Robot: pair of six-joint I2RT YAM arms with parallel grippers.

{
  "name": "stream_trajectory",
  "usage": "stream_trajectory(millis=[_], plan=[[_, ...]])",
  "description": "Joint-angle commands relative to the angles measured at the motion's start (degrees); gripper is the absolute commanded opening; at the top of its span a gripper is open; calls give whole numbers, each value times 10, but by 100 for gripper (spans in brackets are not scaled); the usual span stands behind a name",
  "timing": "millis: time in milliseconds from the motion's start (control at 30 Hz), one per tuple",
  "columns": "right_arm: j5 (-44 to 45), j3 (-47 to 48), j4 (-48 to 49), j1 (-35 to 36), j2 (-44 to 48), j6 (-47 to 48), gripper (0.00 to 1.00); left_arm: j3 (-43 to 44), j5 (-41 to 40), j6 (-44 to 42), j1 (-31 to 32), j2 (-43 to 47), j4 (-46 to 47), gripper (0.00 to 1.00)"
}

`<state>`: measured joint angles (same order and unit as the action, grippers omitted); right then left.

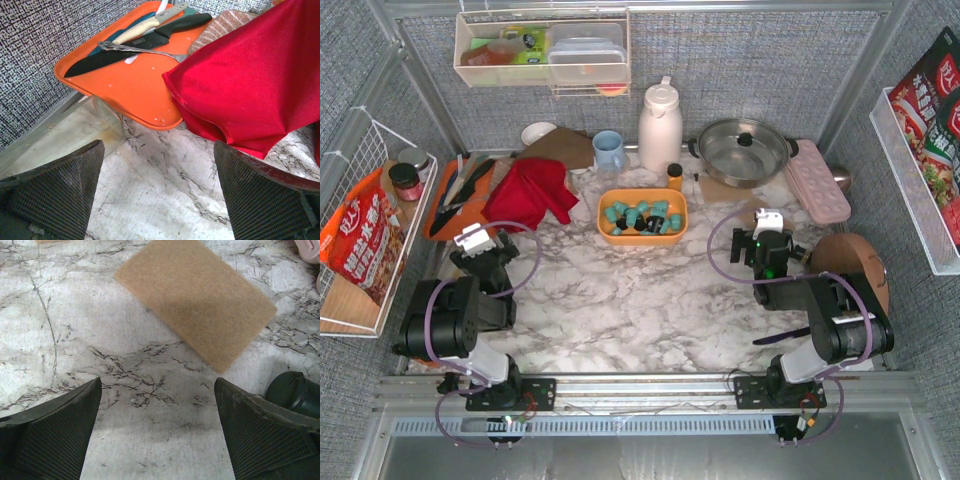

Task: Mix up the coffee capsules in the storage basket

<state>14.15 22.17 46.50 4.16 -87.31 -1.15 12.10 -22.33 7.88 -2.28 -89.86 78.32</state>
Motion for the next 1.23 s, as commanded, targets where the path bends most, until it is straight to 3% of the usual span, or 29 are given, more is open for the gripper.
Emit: stream_trajectory(millis=[0, 1200], plan=[[-5, 7, 7, 0, 1, -4, 99, 0, 6, 2, 0, 2, 7, 99], [-29, 13, -6, -11, 0, -7, 99, -1, 6, 2, 0, 2, 7, 99]])
